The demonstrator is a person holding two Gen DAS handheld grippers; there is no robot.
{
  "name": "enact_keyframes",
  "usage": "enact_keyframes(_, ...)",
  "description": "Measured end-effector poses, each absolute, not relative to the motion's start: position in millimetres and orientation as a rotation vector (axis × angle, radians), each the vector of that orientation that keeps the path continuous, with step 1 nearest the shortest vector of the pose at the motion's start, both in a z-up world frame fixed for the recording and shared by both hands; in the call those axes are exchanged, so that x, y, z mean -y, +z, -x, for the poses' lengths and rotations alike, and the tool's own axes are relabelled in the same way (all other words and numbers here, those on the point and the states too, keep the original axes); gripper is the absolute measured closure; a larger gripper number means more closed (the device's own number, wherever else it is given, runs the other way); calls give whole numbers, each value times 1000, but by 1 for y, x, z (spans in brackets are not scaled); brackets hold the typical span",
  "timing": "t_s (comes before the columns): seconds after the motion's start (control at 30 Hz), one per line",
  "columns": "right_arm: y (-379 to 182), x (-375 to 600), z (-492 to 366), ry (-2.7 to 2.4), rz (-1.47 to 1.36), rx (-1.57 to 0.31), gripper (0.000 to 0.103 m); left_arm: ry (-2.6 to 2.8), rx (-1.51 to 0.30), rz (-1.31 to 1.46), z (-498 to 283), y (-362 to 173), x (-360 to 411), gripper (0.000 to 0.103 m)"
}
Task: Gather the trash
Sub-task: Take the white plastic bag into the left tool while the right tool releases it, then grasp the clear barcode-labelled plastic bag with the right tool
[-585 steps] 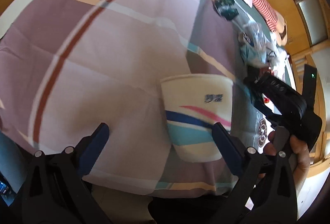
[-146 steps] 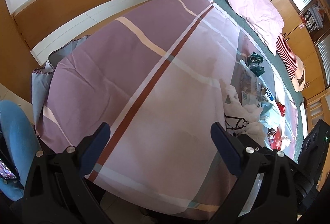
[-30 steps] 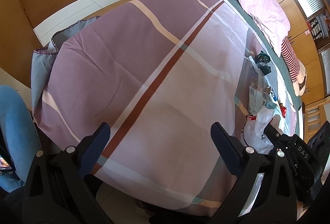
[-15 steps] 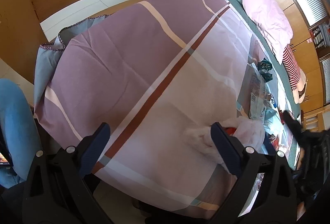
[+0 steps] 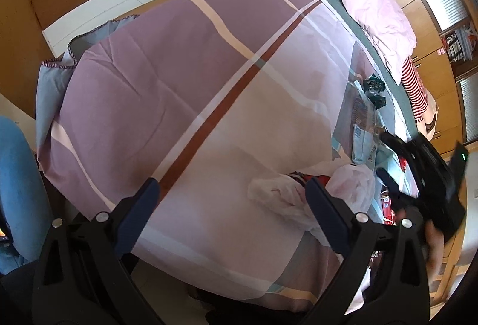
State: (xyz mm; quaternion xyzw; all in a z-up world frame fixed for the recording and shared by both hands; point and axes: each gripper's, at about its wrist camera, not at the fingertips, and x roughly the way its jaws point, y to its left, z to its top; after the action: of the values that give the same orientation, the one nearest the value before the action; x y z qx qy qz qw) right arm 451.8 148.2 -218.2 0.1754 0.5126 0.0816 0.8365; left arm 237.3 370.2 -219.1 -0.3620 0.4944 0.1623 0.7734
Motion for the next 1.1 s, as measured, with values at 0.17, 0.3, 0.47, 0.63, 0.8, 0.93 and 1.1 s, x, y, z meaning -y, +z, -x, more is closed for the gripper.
enact_keyframes(0.17,-236,-177,-478,116,-105,-1064,17,334,-1052,820,-237,-218,-375,6)
enact_keyframes(0.3,-247,-178,-473,180,-132,-1120,58,268,-1005,906,-238,-216,-377,6)
enact_keyframes(0.47,-233,-168,-454,203,-182,-1125,80,145,-1000,838,-251,-212,-354,5)
enact_keyframes(0.63,-199,-133,-431,171,-339,-1025,80,78,-1033,688,-274,-217,-320,5)
enact_keyframes(0.8,-180,-114,-399,187,-416,-957,80,60,-1069,529,-289,-231,-290,5)
enact_keyframes(0.93,-175,-124,-380,258,-410,-954,80,32,-1083,436,-293,-239,-273,27)
enact_keyframes(1.1,-163,-146,-359,315,-322,-908,81,-15,-1069,424,-290,-237,-271,57)
